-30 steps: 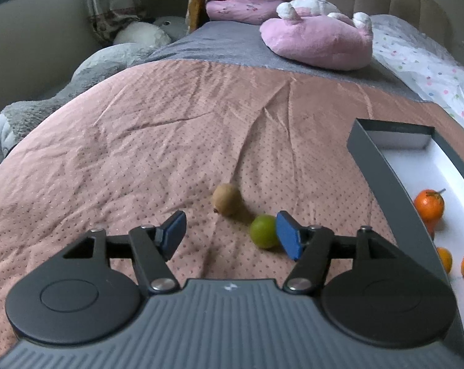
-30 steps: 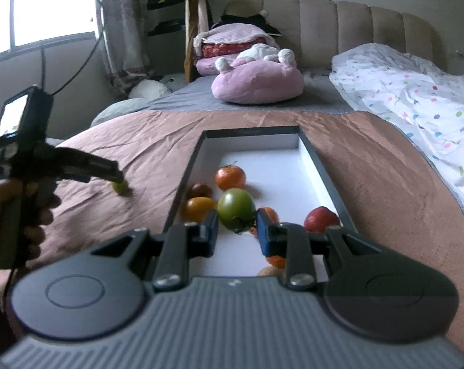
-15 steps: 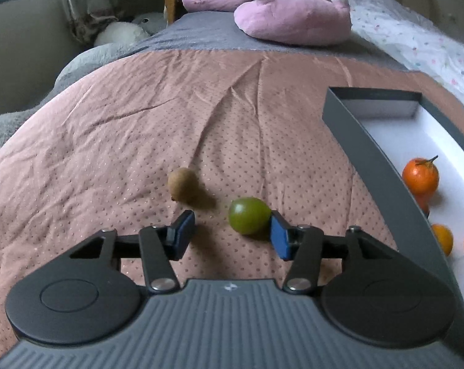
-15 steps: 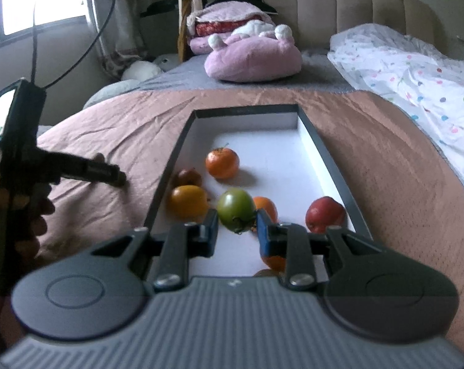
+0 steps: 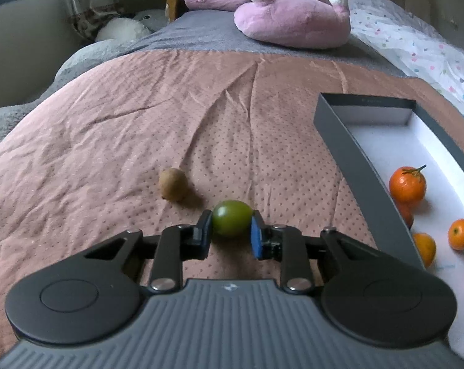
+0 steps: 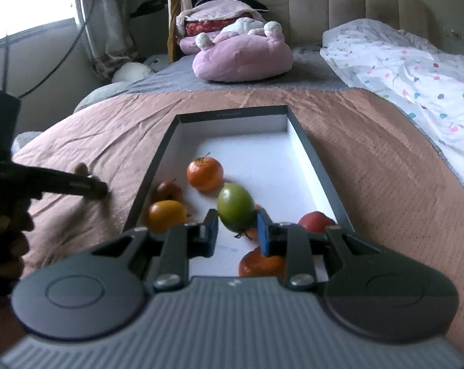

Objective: Organize fruits
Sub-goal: 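Carry both green fruits into the box and open both tools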

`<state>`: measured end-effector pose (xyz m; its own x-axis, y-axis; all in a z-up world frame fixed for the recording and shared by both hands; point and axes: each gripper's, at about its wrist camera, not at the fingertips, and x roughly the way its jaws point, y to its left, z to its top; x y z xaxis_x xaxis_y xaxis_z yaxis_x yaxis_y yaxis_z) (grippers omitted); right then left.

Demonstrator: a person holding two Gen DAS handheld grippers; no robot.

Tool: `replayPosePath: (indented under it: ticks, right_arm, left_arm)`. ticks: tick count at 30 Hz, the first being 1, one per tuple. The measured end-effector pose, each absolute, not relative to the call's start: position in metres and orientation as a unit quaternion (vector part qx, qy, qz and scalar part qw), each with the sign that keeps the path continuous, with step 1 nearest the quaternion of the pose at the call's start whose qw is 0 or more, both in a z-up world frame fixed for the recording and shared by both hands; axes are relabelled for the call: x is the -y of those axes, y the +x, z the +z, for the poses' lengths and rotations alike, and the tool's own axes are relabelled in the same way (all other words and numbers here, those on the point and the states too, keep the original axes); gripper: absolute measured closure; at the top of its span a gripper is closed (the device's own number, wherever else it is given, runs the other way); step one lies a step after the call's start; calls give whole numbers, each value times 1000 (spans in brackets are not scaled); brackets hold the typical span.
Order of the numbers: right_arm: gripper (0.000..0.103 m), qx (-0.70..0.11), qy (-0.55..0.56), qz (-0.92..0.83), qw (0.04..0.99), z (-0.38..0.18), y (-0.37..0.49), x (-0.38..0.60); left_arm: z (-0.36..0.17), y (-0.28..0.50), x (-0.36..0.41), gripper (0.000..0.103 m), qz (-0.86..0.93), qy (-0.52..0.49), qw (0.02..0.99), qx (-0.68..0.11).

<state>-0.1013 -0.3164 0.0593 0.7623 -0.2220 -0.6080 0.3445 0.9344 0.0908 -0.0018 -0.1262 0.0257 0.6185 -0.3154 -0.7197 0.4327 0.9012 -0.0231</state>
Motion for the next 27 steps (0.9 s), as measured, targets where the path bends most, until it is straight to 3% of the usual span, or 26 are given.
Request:
replayPosePath:
  ticks: [9,18,21,27]
  right_arm:
    - [72,-304,89,-159,935,61,-105,313]
    - [72,-293,74,-156,940,64,-111,307]
    - [57,-280,66,-155,945,69,-117,303]
    - [57,-281,62,-155,945,73,-123,301]
  left_arm:
    - [67,-23,127,73,-237,65,899,-363]
    - [99,-59,177,73,-300,77,887,-341]
    - [99,-73,196,73,-317,88,881,-341]
    - [89,-89,222,73,-331,104,870,-350]
